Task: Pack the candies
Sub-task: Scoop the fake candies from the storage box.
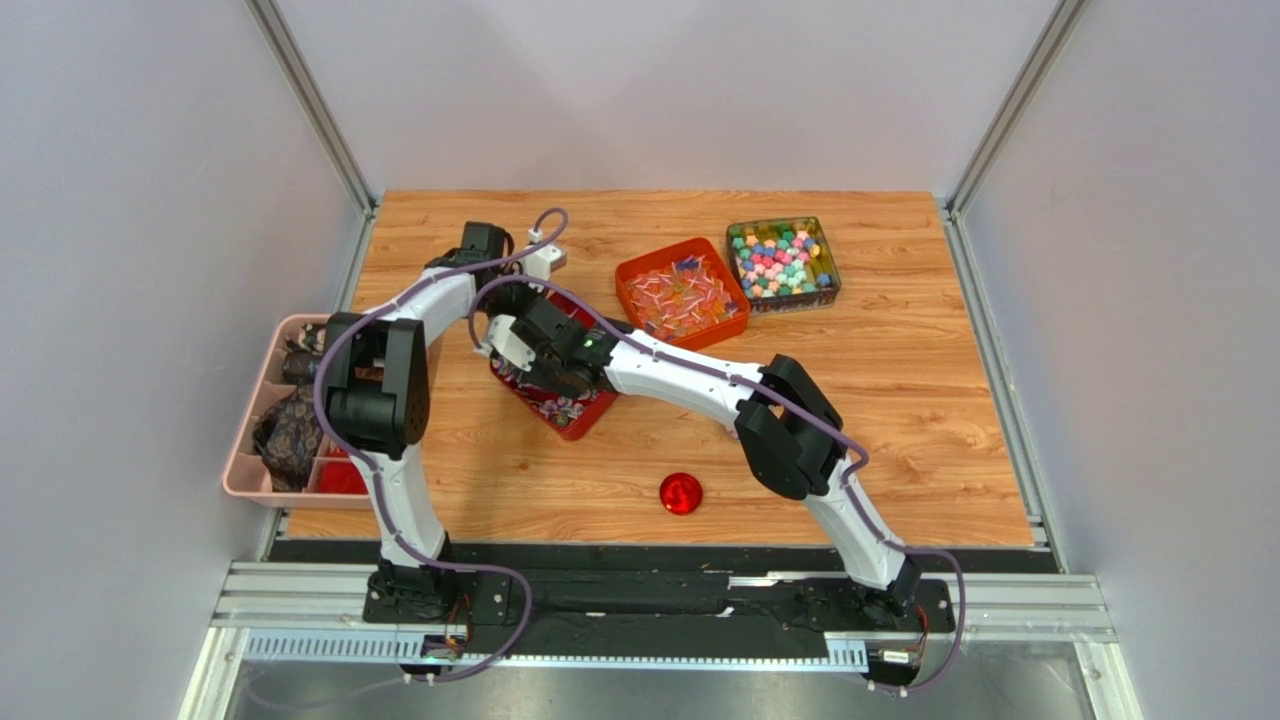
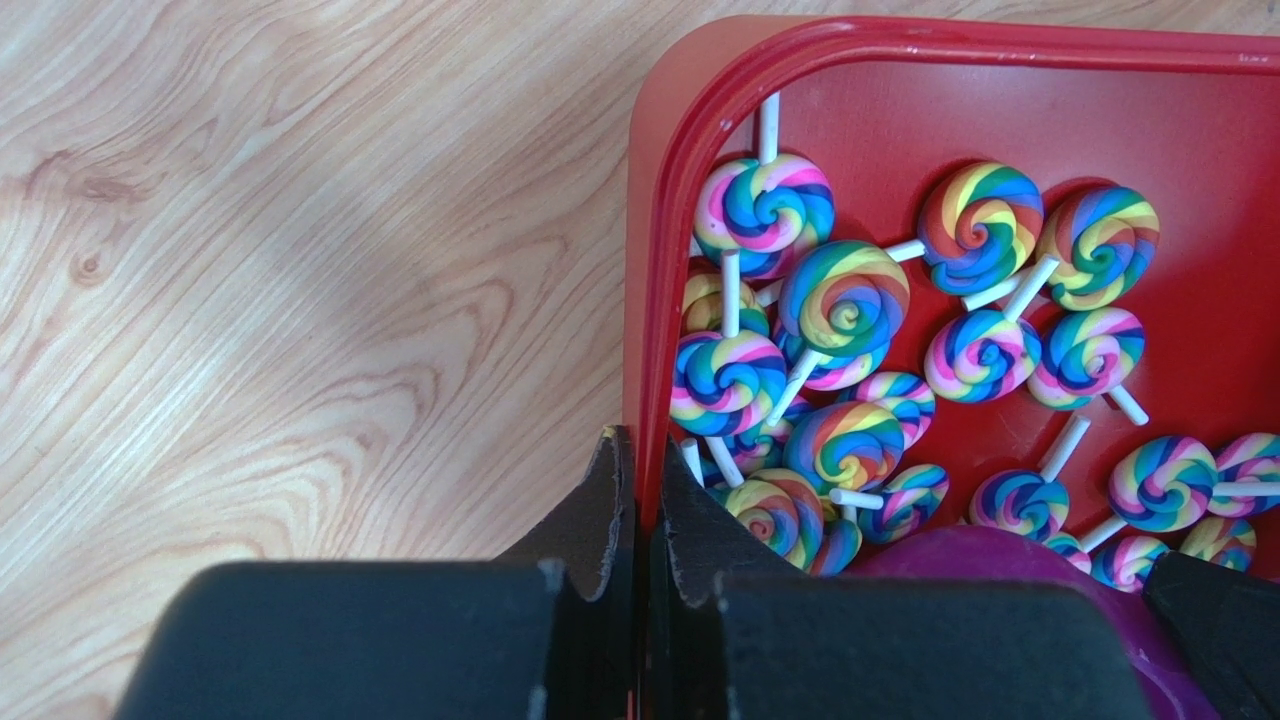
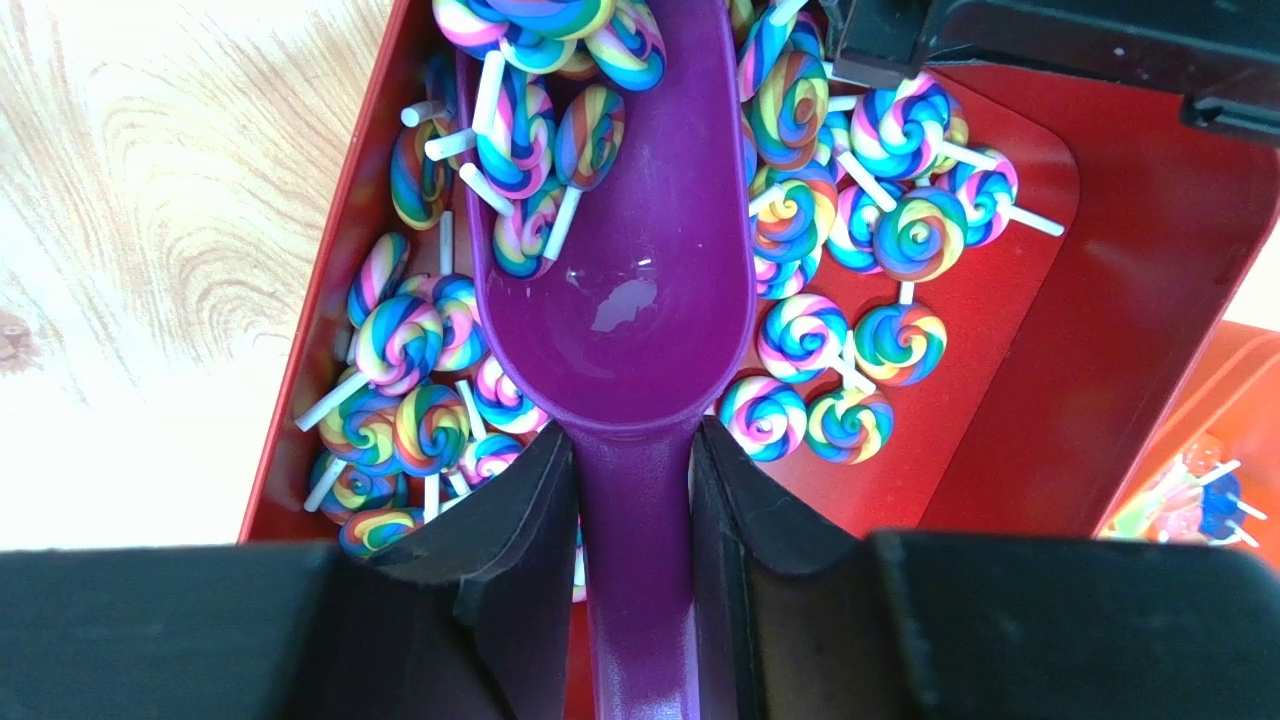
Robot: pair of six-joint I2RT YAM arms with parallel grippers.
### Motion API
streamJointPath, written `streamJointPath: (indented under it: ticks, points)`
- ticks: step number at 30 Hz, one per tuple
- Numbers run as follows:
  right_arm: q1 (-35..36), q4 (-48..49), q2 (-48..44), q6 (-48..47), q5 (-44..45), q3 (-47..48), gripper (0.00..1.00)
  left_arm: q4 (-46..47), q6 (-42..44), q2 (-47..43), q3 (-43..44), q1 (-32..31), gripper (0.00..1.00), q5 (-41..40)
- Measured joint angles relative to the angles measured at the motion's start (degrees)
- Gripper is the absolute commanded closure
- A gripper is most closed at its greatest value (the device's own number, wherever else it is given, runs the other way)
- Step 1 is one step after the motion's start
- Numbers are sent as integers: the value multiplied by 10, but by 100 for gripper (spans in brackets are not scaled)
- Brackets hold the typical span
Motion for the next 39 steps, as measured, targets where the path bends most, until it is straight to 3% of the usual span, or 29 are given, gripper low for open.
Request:
streamJointPath:
  ticks: [39]
  points:
    - [-13, 96, -60, -15, -18, -91, 100, -164, -10, 73, 148, 8, 100, -33]
